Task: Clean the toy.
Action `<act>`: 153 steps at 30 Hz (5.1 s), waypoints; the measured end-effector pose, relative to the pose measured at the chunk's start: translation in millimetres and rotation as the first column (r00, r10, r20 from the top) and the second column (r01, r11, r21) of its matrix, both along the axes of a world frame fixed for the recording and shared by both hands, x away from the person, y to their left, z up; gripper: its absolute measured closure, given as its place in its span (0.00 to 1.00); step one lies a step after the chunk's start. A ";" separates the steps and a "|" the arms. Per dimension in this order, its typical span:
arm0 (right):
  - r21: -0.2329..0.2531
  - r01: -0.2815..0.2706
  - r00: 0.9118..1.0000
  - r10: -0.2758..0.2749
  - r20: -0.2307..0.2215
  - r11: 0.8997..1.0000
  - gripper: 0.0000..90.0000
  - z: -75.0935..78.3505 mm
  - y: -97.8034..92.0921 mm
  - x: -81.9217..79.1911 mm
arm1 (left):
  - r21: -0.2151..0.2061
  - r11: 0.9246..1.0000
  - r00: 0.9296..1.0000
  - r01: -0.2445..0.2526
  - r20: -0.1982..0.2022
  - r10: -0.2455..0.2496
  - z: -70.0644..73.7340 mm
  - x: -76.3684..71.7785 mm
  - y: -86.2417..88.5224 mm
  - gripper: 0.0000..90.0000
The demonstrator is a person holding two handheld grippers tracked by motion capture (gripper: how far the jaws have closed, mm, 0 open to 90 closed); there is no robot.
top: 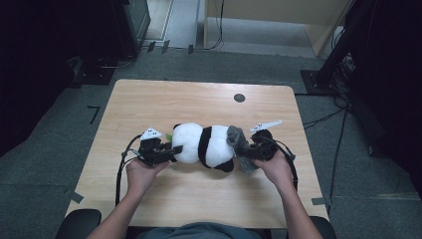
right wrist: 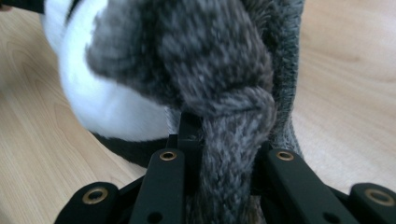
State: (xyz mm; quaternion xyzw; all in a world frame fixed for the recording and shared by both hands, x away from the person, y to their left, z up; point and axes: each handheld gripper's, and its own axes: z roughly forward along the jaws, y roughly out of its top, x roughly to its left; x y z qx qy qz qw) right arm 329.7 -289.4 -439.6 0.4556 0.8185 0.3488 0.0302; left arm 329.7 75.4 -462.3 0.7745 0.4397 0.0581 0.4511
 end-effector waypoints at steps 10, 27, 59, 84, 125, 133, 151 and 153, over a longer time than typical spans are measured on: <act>-0.038 -0.036 0.995 0.033 -0.090 0.999 0.85 -22.2 5.2 6.4 | -0.009 1.000 1.000 -0.003 -0.012 0.003 -1.2 1.2 0.6 0.69; -0.047 0.004 0.991 -0.011 -0.132 0.999 0.84 -24.1 -0.7 13.0 | -0.013 1.000 1.000 -0.004 -0.029 0.003 -1.7 2.7 3.2 0.68; 0.083 -0.003 0.991 -0.008 0.134 0.997 0.85 34.7 18.6 9.1 | 0.000 1.000 1.000 -0.003 -0.019 0.003 -2.1 1.1 0.9 0.68; 0.009 0.016 1.000 -0.015 -0.027 1.000 0.86 0.4 3.8 8.1 | -0.007 1.000 1.000 0.005 -0.018 -0.006 -2.0 1.2 1.3 0.68; 0.092 -0.014 0.988 0.000 0.152 0.996 0.87 63.9 32.5 2.3 | -0.006 1.000 1.000 -0.005 -0.027 0.005 0.6 1.3 0.8 0.69; 0.035 -0.143 0.978 0.135 0.156 0.989 0.87 64.4 91.6 6.8 | -0.008 1.000 1.000 -0.005 -0.030 0.004 1.0 1.5 0.9 0.68; 0.013 -0.204 0.975 0.201 0.096 0.979 0.87 28.8 160.6 25.3 | -0.013 1.000 0.999 -0.007 -0.041 0.007 -2.5 4.1 3.4 0.58; 0.016 -0.206 0.974 0.204 0.098 0.978 0.87 28.3 158.5 24.7 | -0.010 1.000 0.999 -0.007 -0.042 0.007 -3.5 4.7 3.4 0.53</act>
